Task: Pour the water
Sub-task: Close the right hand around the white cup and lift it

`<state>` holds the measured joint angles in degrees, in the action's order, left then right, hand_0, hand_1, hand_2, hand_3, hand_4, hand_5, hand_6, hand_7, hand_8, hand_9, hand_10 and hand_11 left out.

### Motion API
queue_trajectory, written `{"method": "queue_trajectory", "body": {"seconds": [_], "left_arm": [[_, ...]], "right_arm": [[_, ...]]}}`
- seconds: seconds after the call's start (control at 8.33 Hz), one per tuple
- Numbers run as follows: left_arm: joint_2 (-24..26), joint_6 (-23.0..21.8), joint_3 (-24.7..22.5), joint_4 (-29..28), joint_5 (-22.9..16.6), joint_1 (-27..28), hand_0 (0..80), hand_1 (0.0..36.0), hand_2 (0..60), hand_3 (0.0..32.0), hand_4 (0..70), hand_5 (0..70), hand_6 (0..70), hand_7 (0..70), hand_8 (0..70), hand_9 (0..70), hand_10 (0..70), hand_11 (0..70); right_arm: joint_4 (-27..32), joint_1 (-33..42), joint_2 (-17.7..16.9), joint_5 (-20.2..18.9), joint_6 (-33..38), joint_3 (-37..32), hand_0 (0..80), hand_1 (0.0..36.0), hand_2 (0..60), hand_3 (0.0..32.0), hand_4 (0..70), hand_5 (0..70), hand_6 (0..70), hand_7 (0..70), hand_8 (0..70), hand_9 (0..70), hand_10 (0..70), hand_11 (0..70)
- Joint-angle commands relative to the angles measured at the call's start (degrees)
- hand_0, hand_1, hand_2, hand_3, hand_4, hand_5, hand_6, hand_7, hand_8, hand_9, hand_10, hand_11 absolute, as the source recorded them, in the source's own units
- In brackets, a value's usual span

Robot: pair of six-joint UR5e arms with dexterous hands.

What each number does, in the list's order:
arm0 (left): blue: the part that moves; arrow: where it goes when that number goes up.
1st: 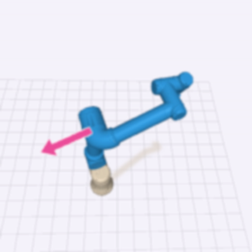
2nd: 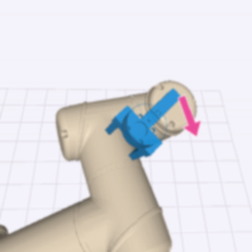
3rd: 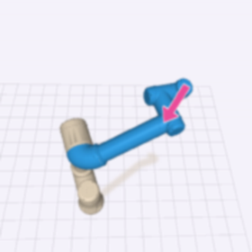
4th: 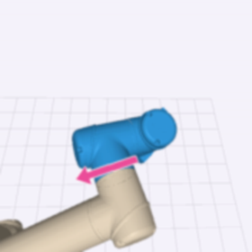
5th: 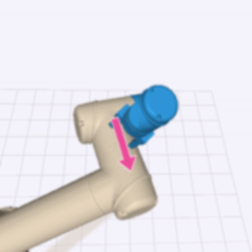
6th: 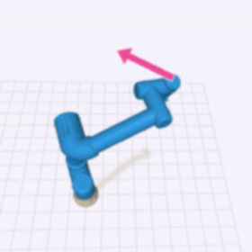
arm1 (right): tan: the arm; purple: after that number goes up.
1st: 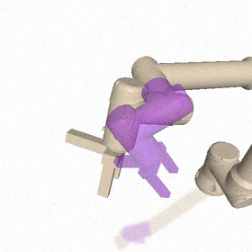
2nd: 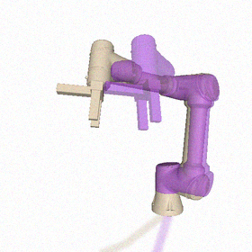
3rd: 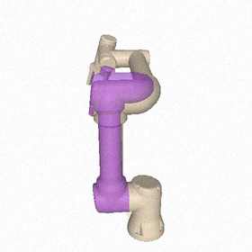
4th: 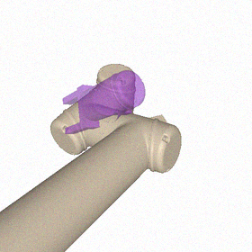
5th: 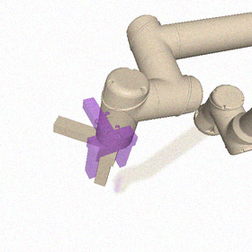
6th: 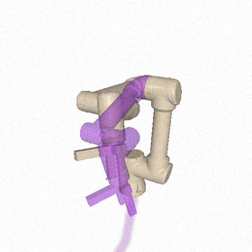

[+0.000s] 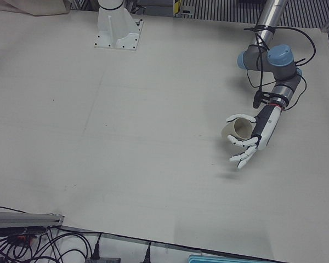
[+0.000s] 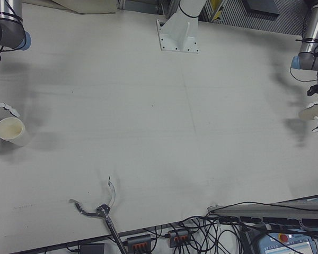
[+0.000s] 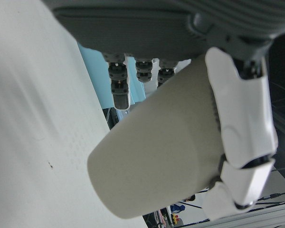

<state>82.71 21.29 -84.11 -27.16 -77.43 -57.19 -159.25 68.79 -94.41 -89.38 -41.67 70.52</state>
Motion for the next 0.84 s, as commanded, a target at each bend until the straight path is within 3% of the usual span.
{"method": "queue_trajectory", "body": {"seconds": [0.0, 0.24, 0.36, 0.48, 0.6, 0.72], "left_arm": [[-0.18, -0.37, -0.44, 0.0, 0.0, -0.03, 54.7, 28.4, 60.0, 0.0, 70.0, 70.0, 16.0, 20.5, 6.2, 9.8, 15.6, 23.2], [-0.18, -0.37, -0.44, 0.0, 0.0, -0.03, 54.8, 28.3, 60.0, 0.0, 70.0, 70.0, 15.8, 20.5, 6.1, 9.8, 15.5, 23.1], [-0.27, -0.37, -1.23, 0.17, 0.26, -0.03, 54.6, 28.0, 60.0, 0.0, 70.0, 70.0, 15.7, 20.4, 6.0, 9.7, 15.4, 22.9], [-0.27, -0.46, -1.5, 0.17, 0.7, -0.03, 54.8, 27.7, 60.0, 0.0, 70.0, 70.0, 15.6, 20.3, 6.0, 9.7, 15.4, 22.9], [-0.27, -0.37, -1.5, 0.17, 0.88, -0.03, 54.9, 27.6, 60.0, 0.0, 70.0, 70.0, 15.8, 20.4, 6.0, 9.7, 15.5, 23.0], [-0.35, -0.46, -1.5, 0.17, 0.88, -0.03, 54.8, 27.8, 60.0, 0.0, 70.0, 70.0, 16.1, 20.4, 6.1, 9.7, 15.2, 22.7]], "right_arm": [[-0.01, -3.65, 1.41, 3.15, -0.16, 0.14, 51.4, 24.8, 26.2, 0.0, 0.0, 1.6, 2.2, 12.9, 6.5, 9.5, 3.8, 8.0], [-0.09, -5.67, 3.43, 4.03, -0.25, 0.23, 52.6, 26.0, 27.4, 0.0, 0.0, 3.1, 3.7, 15.5, 7.3, 11.3, 5.5, 10.5], [-2.36, -7.08, 4.31, 4.9, -1.38, 1.79, 55.4, 27.8, 27.6, 0.0, 1.7, 6.4, 7.3, 21.6, 9.8, 15.7, 8.1, 14.5], [-7.77, -7.44, 4.15, 5.87, -4.79, 6.33, 60.6, 30.7, 28.3, 0.0, 7.6, 14.3, 13.0, 31.6, 15.6, 24.9, 13.2, 22.0], [-12.09, -7.35, 3.63, 6.05, -6.65, 10.38, 80.0, 36.0, 30.0, 0.0, 26.7, 58.9, 45.2, 70.0, 48.9, 68.5, 42.0, 62.9], [-12.48, -7.27, 2.49, 6.84, -6.67, 12.34, 80.0, 36.0, 59.8, 0.0, 28.5, 70.0, 65.4, 70.0, 68.6, 70.0, 62.8, 70.0]]}}
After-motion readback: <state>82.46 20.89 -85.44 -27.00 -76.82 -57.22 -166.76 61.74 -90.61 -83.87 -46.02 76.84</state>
